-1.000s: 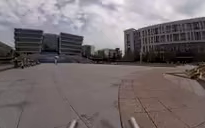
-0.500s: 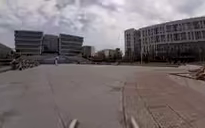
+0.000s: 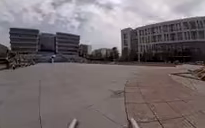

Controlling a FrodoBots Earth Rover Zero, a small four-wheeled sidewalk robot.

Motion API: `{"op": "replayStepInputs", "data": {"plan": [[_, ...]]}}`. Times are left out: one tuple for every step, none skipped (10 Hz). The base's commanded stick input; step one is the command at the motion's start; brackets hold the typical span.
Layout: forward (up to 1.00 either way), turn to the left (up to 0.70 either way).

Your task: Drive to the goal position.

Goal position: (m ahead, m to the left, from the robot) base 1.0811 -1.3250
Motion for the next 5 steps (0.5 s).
{"op": "replayStepInputs", "data": {"plan": [[0.70, -0.18], [0.70, -0.04], [0.70, 0.00], [0.70, 0.00], [0.70, 0.00]]}}
